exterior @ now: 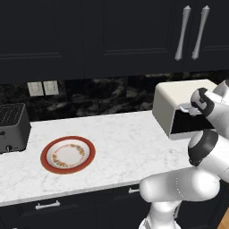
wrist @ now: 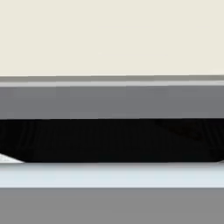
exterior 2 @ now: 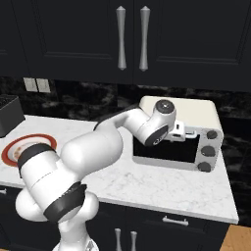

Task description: Pick up the kebab skewer and baguette bread, and place them inside the toaster oven. Close the toaster oven door and start by setting the timer.

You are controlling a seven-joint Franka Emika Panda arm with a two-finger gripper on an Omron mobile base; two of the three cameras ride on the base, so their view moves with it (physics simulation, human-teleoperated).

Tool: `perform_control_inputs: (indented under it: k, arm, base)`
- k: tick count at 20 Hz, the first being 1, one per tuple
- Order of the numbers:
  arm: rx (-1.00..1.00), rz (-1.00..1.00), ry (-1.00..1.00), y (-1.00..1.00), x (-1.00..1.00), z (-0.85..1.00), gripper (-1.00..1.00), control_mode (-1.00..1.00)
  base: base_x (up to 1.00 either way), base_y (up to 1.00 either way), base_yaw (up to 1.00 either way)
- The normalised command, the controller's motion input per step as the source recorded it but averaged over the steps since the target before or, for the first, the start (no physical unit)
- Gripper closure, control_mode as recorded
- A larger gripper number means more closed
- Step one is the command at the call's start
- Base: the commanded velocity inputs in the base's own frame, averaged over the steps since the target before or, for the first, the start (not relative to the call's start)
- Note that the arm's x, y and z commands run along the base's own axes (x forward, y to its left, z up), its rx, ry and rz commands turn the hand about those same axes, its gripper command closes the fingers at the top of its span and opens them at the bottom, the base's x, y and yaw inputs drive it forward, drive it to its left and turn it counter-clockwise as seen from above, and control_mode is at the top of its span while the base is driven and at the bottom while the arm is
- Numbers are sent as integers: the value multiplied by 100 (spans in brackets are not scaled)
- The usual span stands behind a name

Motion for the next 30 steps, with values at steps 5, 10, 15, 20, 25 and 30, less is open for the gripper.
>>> perform_control_inputs:
  k: [5,10,15,20,25,30]
  arm:
    - [0,-3,3,18,38,-16,-100,-100]
    - [0,0,0,1,-16,-1,-100,-100]
    - [0,0,-5,0,-42,4,-100,-100]
    - [0,6,-8,-17,-85,1,-100,-100]
    - [-3,12,-6,-11,-33,0,-100,-100]
    - [-9,34,-15,-35,0,0,-100,-100]
  base:
    - [0,0,0]
    - [0,0,0]
    - [0,0,0]
    - [0,0,0]
    - [0,0,0]
    - [0,0,0]
